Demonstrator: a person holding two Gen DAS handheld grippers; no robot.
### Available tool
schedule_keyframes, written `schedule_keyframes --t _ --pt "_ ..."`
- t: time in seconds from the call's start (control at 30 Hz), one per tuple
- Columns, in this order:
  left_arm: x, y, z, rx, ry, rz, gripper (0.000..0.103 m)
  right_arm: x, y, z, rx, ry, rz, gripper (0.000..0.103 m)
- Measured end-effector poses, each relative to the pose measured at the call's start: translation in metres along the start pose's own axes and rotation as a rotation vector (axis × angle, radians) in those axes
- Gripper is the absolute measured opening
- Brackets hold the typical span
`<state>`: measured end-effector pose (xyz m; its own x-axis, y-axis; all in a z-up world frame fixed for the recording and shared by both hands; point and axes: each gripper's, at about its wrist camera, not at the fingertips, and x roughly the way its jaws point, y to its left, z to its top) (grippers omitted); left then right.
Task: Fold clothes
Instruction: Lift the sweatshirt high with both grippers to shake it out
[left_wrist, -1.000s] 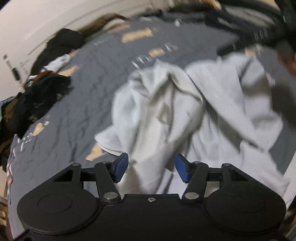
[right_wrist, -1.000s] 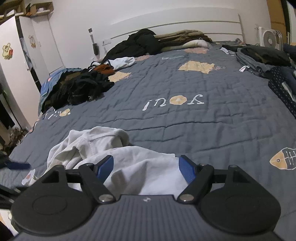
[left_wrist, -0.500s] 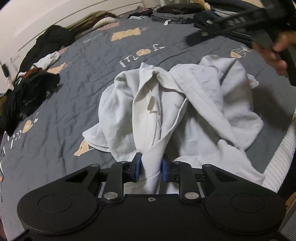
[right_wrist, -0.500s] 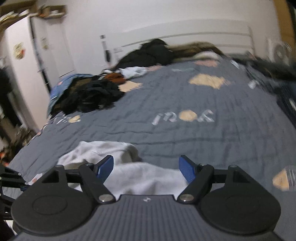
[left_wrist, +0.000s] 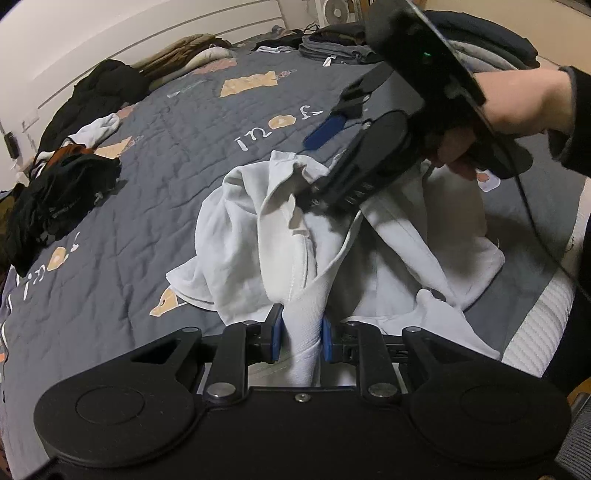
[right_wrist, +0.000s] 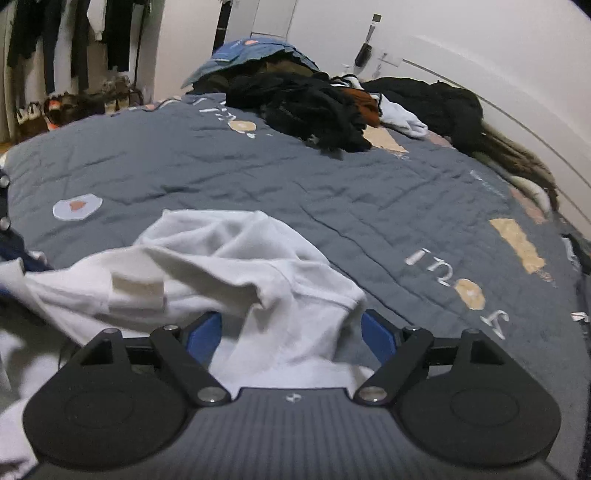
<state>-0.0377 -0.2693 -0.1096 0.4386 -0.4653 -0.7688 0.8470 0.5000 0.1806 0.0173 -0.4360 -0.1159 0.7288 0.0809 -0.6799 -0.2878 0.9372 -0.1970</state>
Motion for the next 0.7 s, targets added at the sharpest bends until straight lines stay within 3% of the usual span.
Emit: schedule_keyframes --t 0.03,0.07,0.1,0.17,0.4,0.7 --pt "-0.001 0.001 0.0 -0.008 -0.003 0.002 0.021 0.002 -0.003 0.0 0.028 -0.001 0.016 0.059" --pt "-0.002 0.004 0.001 -0.019 -0.012 0.007 0.021 0.002 -0.007 0.002 0.069 0.004 0.034 0.036" --pt "-0.004 0.006 0.001 -0.029 -0.022 0.014 0.021 0.0 -0.012 0.001 0.111 0.002 0.036 0.021" --pt "-0.011 0.008 0.004 -0.042 -0.044 0.032 0.02 -0.008 -0.022 -0.001 0.193 -0.024 0.038 0.01" --pt "-0.06 0.024 0.04 -0.02 -0.177 0.123 0.018 -0.072 -0.047 0.015 0.375 -0.191 0.031 0.006" --pt "-0.197 0.028 0.133 0.171 -0.438 0.299 0.017 -0.236 -0.069 0.095 0.385 -0.495 -0.088 0.005"
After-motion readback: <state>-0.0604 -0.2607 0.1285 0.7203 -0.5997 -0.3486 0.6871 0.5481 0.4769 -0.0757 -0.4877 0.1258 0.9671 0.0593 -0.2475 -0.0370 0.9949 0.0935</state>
